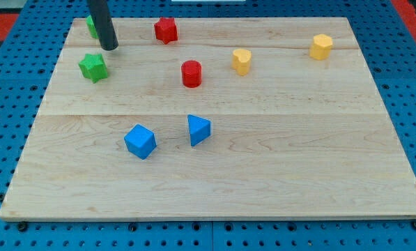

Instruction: Place the green star in between the red circle and red star

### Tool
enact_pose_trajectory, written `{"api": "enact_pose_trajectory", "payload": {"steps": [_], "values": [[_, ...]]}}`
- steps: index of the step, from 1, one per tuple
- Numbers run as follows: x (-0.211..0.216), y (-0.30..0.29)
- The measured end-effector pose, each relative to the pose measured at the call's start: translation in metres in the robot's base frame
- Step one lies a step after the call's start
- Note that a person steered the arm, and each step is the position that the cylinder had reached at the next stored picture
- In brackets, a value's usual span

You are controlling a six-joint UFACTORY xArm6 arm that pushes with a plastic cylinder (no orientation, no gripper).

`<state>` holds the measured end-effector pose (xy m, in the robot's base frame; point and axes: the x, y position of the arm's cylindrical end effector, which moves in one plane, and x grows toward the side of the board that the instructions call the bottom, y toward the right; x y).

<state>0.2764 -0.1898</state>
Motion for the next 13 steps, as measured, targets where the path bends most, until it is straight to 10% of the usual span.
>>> {"api": "enact_pose_trajectory", "payload": {"steps": [5, 8, 13], "values": [[0.062, -0.061], [-0.015, -0.024], [-0.027, 0.009]]}}
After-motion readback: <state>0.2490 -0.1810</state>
